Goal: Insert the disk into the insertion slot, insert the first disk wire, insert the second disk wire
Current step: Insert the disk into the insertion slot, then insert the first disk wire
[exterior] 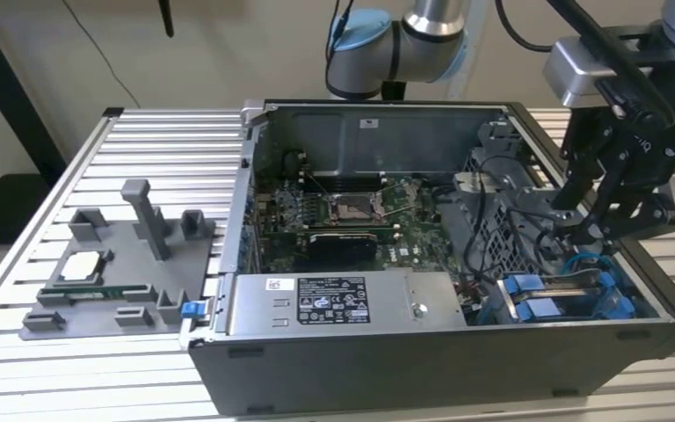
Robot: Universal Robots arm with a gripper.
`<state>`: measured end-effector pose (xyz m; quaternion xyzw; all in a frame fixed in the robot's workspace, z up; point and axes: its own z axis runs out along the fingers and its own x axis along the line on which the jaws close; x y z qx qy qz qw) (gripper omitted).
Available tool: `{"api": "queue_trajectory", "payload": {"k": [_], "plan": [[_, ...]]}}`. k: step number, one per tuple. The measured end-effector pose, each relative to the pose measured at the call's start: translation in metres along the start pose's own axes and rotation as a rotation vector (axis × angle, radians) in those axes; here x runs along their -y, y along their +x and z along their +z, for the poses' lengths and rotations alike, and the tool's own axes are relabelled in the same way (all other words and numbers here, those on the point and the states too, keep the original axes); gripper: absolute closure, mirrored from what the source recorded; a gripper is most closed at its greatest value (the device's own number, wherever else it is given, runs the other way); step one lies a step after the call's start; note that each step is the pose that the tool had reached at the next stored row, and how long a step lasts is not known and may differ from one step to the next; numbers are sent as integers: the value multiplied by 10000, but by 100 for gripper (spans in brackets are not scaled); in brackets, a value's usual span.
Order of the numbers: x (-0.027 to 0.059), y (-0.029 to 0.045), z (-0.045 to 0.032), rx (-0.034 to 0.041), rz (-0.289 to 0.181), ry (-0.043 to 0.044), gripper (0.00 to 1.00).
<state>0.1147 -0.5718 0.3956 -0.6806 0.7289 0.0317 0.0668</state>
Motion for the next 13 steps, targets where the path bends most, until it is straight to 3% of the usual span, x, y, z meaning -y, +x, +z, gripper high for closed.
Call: {"api": "queue_trajectory", "payload": {"k": [8, 13], "plan": [[-6, -28, 85, 35, -123, 306, 0], [-12, -33, 143, 145, -154, 377, 0]]}}
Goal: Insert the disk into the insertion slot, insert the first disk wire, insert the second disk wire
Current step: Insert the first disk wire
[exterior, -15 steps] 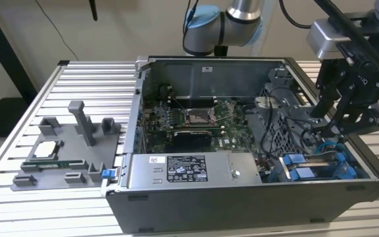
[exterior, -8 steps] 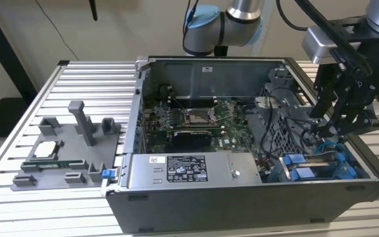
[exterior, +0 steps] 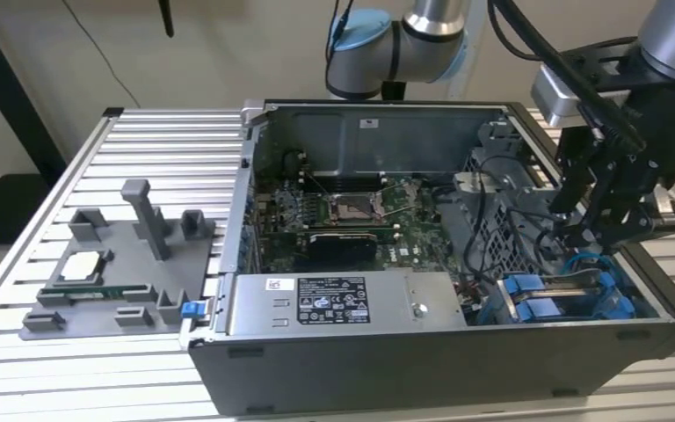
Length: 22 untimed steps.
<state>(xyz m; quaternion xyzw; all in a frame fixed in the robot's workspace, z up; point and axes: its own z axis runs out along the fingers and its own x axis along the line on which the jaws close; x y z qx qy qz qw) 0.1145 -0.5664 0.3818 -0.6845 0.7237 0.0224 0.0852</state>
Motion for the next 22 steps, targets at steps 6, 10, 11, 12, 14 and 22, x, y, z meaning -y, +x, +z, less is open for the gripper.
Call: {"api": "queue_trajectory", "payload": {"k": [6, 10, 11, 12, 14, 22], "plan": [[-15, 2, 48, 267, -36, 64, 100], [-18, 2, 52, 388, -33, 87, 100], [-18, 2, 52, 388, -33, 88, 100], [-19, 2, 53, 389, -33, 88, 100], [-19, 2, 53, 393, -32, 88, 100], [-17, 10, 53, 389, -27, 56, 100]]}}
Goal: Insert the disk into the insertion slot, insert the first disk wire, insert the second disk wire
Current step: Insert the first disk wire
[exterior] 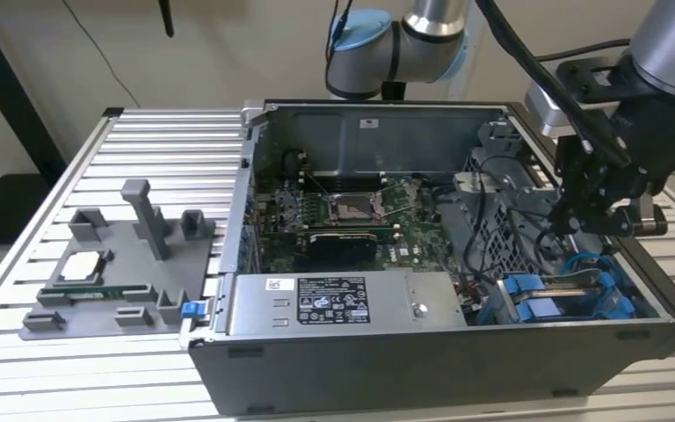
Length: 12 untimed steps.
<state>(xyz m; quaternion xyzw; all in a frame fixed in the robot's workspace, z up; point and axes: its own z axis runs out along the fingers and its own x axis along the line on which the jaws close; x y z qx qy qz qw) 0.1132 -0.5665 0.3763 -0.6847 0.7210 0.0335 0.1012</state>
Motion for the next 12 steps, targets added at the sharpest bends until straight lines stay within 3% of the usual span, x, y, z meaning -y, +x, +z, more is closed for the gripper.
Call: {"api": "queue_trajectory", "payload": {"k": [5, 10, 12], "plan": [[16, 36, 1, -130, 16, -140, 100], [22, 83, 8, -323, 1, -145, 100], [22, 92, 8, -340, -1, -144, 100]]}}
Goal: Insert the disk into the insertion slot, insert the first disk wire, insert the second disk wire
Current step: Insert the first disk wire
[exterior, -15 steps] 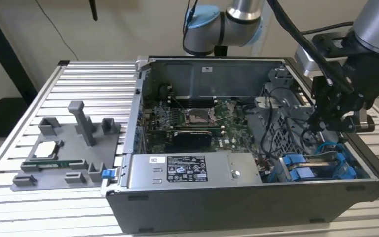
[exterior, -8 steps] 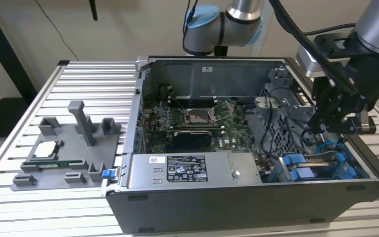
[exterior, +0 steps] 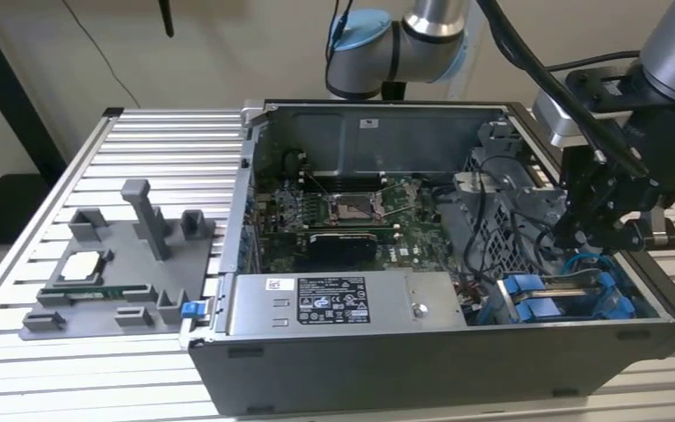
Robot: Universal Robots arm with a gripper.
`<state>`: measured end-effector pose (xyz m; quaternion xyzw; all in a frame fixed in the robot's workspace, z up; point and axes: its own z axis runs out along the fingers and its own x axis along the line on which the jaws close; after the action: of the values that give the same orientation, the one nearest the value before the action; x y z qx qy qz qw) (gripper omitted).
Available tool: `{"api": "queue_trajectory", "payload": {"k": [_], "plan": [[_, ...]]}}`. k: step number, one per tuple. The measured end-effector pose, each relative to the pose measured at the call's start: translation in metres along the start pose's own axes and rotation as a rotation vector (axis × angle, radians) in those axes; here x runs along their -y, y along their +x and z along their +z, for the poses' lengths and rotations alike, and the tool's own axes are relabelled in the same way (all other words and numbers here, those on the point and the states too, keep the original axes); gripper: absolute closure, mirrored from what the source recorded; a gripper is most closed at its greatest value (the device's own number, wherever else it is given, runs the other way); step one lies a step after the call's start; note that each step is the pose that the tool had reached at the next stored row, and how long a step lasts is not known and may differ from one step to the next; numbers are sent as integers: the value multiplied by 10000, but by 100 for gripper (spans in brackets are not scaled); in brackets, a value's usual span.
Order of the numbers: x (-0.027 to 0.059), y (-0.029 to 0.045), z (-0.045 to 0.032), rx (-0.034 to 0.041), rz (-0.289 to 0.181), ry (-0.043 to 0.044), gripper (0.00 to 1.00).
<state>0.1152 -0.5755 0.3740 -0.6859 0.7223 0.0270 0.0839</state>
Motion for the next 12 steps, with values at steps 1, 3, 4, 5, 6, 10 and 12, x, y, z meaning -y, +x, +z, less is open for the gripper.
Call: {"api": "queue_trajectory", "payload": {"k": [1, 3, 4, 5, 6, 10, 12], "plan": [[0, 0, 0, -1, 0, 0, 100], [0, 0, 0, 0, 0, 0, 100], [0, 1, 0, 1, 0, 0, 100], [0, 2, 1, -8, -1, 0, 100], [0, 3, 6, -30, -2, -1, 100], [16, 9, 35, -165, -14, 4, 100], [36, 17, 57, -194, -16, 5, 100]]}}
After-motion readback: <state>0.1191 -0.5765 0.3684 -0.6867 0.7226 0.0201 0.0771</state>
